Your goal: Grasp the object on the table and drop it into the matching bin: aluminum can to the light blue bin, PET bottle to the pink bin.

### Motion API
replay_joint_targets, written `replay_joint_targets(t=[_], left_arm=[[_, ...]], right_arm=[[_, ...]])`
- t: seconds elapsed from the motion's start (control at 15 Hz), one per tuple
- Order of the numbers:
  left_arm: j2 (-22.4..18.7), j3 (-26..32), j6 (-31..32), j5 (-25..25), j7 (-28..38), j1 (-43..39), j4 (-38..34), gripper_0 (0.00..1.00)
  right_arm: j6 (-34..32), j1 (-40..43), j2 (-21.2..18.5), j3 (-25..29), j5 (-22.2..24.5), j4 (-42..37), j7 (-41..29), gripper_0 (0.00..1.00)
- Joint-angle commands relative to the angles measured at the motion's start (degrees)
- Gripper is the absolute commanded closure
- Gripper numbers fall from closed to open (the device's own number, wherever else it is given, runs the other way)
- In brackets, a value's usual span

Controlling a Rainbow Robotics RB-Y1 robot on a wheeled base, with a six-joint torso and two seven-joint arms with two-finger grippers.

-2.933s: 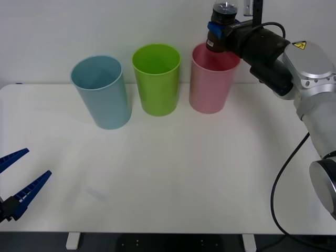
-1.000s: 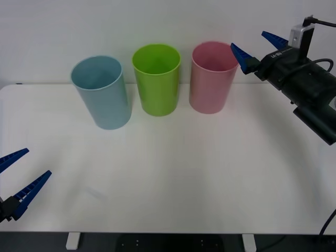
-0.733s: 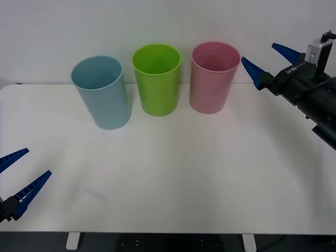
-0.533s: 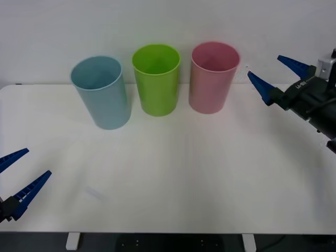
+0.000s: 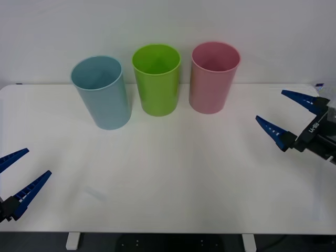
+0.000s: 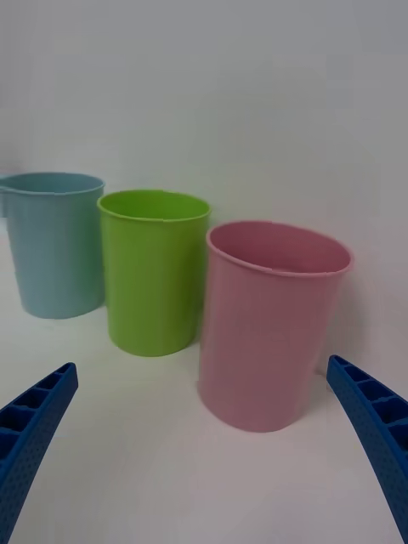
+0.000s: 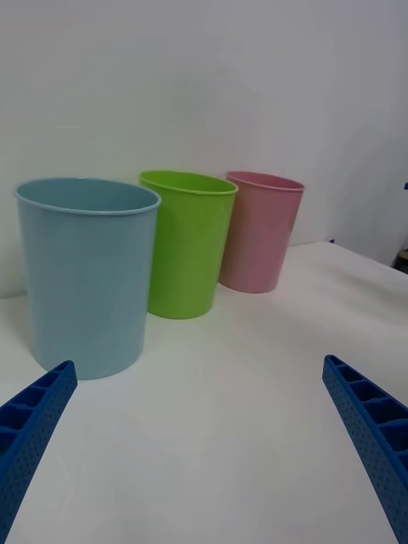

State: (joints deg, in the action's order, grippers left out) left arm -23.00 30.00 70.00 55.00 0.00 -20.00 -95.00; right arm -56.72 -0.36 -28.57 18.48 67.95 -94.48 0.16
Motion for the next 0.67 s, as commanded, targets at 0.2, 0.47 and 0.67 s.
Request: replay_joint_targets(t=[0.2,0.47,0.67], left_arm=[[0.0,0.0,0.0,0.0,0.0,0.0,0.0,0.0],[0.0,0.0,0.0,0.0,0.0,0.0,0.0,0.0],[0.0,0.0,0.0,0.0,0.0,0.0,0.0,0.0]], right_arm=[[-4.63,8.8,0.0,1.73,-2.12,-3.78,1.16,0.0],[-5.59,15.48,0.0,1.64,-3.26,-7.03,1.86,0.0],[-6.12,18.82,0.09,1.64,-4.14,-7.91,2.39,0.0]])
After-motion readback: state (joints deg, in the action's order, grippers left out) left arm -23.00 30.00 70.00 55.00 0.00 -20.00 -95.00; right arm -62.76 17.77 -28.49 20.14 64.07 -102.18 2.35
